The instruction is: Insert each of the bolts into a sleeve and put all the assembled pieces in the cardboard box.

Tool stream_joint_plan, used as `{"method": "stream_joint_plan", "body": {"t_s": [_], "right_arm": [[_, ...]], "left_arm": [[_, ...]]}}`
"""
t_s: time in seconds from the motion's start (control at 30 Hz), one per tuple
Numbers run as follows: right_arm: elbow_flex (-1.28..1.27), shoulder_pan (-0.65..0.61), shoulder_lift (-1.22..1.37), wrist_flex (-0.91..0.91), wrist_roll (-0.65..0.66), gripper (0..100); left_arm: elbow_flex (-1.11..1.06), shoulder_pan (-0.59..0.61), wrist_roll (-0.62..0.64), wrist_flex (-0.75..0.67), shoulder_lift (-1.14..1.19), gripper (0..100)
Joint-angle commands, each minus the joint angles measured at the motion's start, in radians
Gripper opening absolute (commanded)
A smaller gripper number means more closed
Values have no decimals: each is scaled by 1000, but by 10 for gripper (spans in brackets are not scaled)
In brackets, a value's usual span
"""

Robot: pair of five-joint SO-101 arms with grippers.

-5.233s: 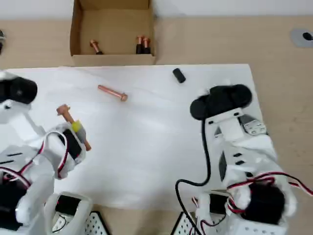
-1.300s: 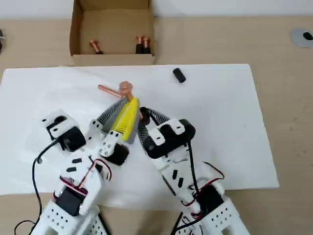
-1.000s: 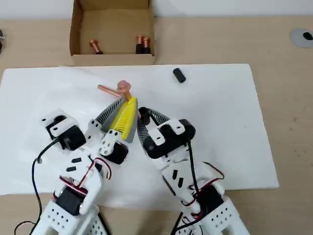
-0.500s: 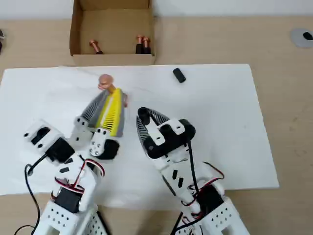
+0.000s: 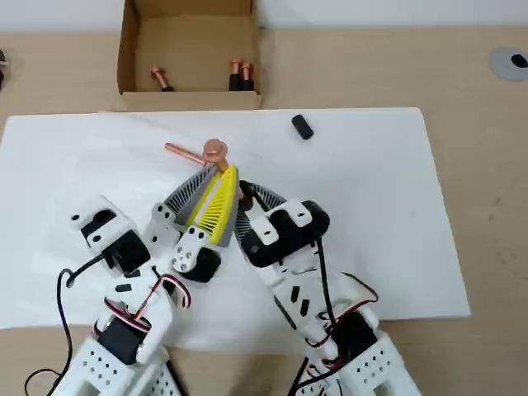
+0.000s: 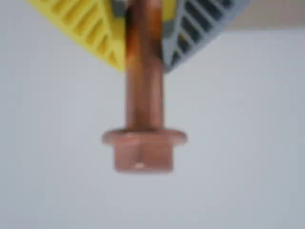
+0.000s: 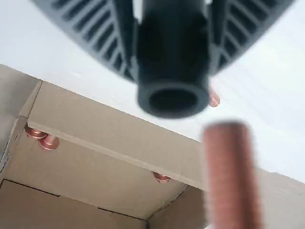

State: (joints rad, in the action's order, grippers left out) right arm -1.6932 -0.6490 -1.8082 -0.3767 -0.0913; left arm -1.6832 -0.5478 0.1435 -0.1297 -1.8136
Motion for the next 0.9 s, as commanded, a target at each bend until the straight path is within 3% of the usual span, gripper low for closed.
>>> {"method": "stream_joint_plan", "body": {"t_s": [0.0,0.37,0.6,0.77,0.87], "right_arm": [[4,15,-94,6,-9,12],[4,15,-94,6,-9,12],[4,16,-94,6,-9,12],[4,16,-94,6,-9,12],[4,16,-94,6,-8,12]], "left_arm": [[-9,-9,-8,5,-10,9],[-9,-9,-9,107,-10,9],[-9,12,-11,101,-10,9],[-9,84,-3,11,-10,9],[-9,83,-3,41,-10,9]]}}
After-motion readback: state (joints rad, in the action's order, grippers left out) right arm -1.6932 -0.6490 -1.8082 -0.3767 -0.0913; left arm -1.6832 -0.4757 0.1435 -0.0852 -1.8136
